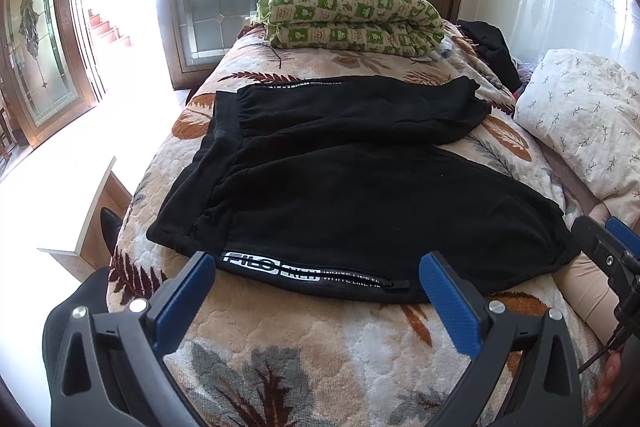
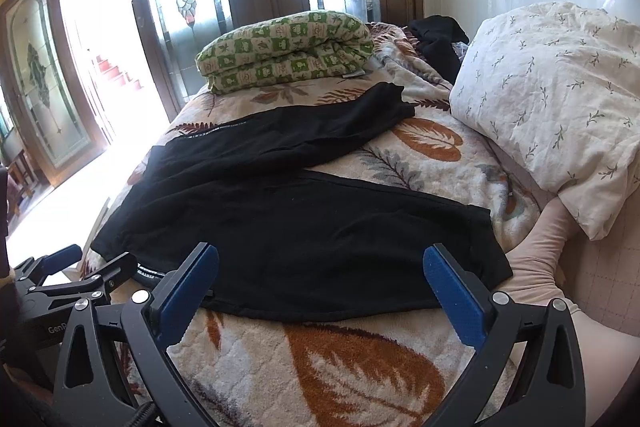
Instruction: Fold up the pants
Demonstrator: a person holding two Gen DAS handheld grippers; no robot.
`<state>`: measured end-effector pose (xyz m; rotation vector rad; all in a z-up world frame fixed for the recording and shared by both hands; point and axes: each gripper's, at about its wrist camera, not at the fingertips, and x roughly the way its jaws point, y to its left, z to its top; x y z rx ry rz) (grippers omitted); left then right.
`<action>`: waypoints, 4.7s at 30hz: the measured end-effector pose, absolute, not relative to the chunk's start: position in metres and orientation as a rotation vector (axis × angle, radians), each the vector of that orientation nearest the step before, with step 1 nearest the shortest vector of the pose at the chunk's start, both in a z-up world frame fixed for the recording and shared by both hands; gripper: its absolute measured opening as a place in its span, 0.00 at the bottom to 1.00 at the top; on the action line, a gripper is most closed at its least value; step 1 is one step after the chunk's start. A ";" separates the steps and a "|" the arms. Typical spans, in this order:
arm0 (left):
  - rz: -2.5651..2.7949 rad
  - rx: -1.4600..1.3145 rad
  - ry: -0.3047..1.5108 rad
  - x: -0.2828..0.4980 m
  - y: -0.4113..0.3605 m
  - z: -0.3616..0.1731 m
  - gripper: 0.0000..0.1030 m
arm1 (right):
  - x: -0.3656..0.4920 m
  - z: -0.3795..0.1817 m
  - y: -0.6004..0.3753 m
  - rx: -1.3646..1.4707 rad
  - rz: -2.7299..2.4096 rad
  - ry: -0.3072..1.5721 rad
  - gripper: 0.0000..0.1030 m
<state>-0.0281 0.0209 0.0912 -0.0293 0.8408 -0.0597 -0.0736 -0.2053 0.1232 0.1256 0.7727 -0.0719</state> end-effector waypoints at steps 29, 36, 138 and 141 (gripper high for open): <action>-0.061 -0.023 0.831 -0.028 0.020 0.092 1.00 | -0.072 0.117 -0.204 0.112 -0.073 0.787 1.00; -0.069 -0.013 0.820 -0.026 0.018 0.093 1.00 | -0.071 0.116 -0.205 0.110 -0.073 0.789 1.00; -0.297 -0.016 0.918 0.229 0.114 0.083 0.30 | 0.276 0.043 -0.193 -0.549 0.557 1.133 0.10; -0.327 -0.042 0.898 0.215 0.114 0.092 0.29 | 0.266 0.054 -0.206 -0.511 0.549 1.135 0.10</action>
